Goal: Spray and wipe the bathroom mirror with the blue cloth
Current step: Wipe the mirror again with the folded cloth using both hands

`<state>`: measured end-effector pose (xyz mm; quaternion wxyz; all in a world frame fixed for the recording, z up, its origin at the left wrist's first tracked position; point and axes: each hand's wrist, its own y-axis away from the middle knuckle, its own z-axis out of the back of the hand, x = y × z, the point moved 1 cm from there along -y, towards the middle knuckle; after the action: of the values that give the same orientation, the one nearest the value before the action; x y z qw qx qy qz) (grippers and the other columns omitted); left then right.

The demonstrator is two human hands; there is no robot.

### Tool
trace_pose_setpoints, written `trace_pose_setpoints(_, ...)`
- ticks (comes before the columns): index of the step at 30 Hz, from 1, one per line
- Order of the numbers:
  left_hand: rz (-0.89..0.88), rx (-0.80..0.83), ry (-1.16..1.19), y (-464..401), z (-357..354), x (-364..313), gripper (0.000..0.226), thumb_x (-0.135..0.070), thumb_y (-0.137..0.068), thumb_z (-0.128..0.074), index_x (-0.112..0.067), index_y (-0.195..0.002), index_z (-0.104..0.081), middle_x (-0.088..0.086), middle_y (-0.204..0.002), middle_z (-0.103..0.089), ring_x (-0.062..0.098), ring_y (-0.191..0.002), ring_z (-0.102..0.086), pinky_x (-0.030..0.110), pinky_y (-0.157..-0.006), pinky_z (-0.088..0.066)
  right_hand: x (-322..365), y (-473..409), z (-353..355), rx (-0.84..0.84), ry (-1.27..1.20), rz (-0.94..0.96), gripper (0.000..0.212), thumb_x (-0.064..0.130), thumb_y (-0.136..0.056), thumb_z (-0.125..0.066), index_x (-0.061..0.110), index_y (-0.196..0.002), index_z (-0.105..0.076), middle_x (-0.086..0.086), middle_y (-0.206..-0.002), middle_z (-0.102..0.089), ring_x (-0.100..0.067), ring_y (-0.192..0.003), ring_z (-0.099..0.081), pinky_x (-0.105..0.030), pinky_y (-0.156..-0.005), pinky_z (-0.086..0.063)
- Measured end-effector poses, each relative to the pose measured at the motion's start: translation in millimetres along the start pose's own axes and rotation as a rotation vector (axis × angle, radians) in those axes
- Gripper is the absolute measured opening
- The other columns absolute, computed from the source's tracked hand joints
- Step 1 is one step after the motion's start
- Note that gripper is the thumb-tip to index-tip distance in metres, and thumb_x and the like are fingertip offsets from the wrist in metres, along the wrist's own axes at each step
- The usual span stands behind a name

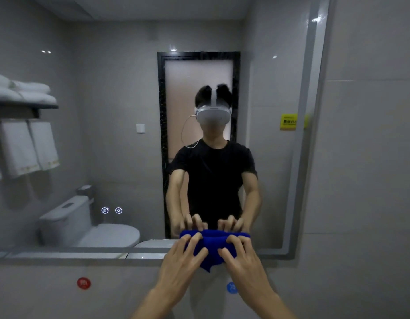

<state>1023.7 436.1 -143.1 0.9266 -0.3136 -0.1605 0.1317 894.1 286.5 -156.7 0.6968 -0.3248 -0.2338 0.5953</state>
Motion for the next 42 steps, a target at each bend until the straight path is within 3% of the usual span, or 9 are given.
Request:
trace_pose_setpoints(11, 0.036, -0.028, 0.016, -7, 8, 4, 0.091, -0.029, -0.025, -0.097, -0.024, -0.103, -0.051, 0.005, -0.126, -0.048, 0.026, -0.107, -0.045, 0.036, -0.072, -0.060, -4, -16, 14, -0.006, 0.019, 0.111, 0.060, 0.022, -0.052, -0.095, 0.025, -0.102, -0.061, -0.003, -0.123, -0.050, -0.022, -0.110, -0.047, -0.028, -0.080, -0.059)
trace_pose_setpoints(14, 0.059, -0.119, 0.042, -28, 36, 11, 0.084, -0.020, -0.032, -0.096, -0.022, -0.105, -0.053, 0.006, -0.128, -0.053, 0.027, -0.108, -0.046, 0.036, -0.076, -0.058, -9, -45, 37, -0.061, 0.025, 0.132, 0.061, 0.024, -0.058, -0.093, 0.024, -0.110, -0.061, -0.007, -0.128, -0.049, -0.025, -0.116, -0.047, -0.034, -0.087, -0.059)
trace_pose_setpoints(18, 0.071, -0.258, 0.015, -75, 93, 30, 0.064, -0.015, -0.050, -0.087, -0.017, -0.109, -0.061, 0.011, -0.131, -0.058, 0.030, -0.115, -0.047, 0.042, -0.090, -0.053, -15, -105, 84, -0.236, 0.072, 0.191, 0.044, 0.020, -0.073, -0.073, 0.019, -0.116, -0.062, -0.013, -0.129, -0.055, -0.030, -0.120, -0.050, -0.043, -0.095, -0.056)
trace_pose_setpoints(21, 0.065, -0.386, -0.058, -117, 140, 46, 0.053, -0.003, -0.058, -0.079, -0.012, -0.108, -0.065, 0.013, -0.131, -0.060, 0.033, -0.113, -0.051, 0.044, -0.092, -0.050, -19, -157, 122, -0.315, 0.092, 0.174, 0.052, 0.011, -0.073, -0.079, 0.016, -0.121, -0.059, -0.017, -0.133, -0.055, -0.035, -0.122, -0.053, -0.047, -0.097, -0.053)
trace_pose_setpoints(25, 0.049, -0.428, -0.135, -171, 194, 70, 0.062, -0.016, -0.055, -0.088, -0.015, -0.111, -0.061, 0.007, -0.136, -0.057, 0.031, -0.115, -0.053, 0.038, -0.096, -0.041, -24, -222, 169, -0.388, 0.152, 0.191, 0.047, 0.005, -0.078, -0.077, 0.009, -0.122, -0.059, -0.020, -0.134, -0.054, -0.040, -0.124, -0.051, -0.051, -0.097, -0.051)
trace_pose_setpoints(32, 0.011, -0.554, -0.205, -233, 267, 87, 0.042, -0.012, -0.072, -0.061, -0.011, -0.114, -0.060, 0.013, -0.133, -0.060, 0.035, -0.116, -0.054, 0.042, -0.095, -0.043, -31, -296, 231, -0.445, 0.191, 0.169, 0.055, 0.005, -0.073, -0.084, 0.009, -0.123, -0.059, -0.018, -0.131, -0.055, -0.037, -0.121, -0.052, -0.050, -0.094, -0.053)
trace_pose_setpoints(39, 0.018, -0.656, -0.195, -292, 324, 106, 0.041, -0.006, -0.077, -0.068, -0.016, -0.115, -0.056, 0.008, -0.140, -0.055, 0.031, -0.123, -0.048, 0.046, -0.096, -0.043, -27, -358, 291, -0.522, 0.232, 0.133, 0.044, 0.006, -0.090, -0.068, 0.011, -0.131, -0.055, -0.014, -0.143, -0.047, -0.033, -0.131, -0.043, -0.045, -0.106, -0.043)
trace_pose_setpoints(42, 0.039, -0.698, -0.209, -318, 346, 114, 0.042, -0.006, -0.078, -0.067, -0.017, -0.116, -0.052, 0.009, -0.128, -0.060, 0.031, -0.116, -0.049, 0.043, -0.090, -0.041, -25, -385, 313, -0.517, 0.257, 0.101, 0.046, 0.008, -0.094, -0.062, 0.015, -0.137, -0.049, -0.009, -0.148, -0.042, -0.028, -0.134, -0.038, -0.043, -0.110, -0.039)
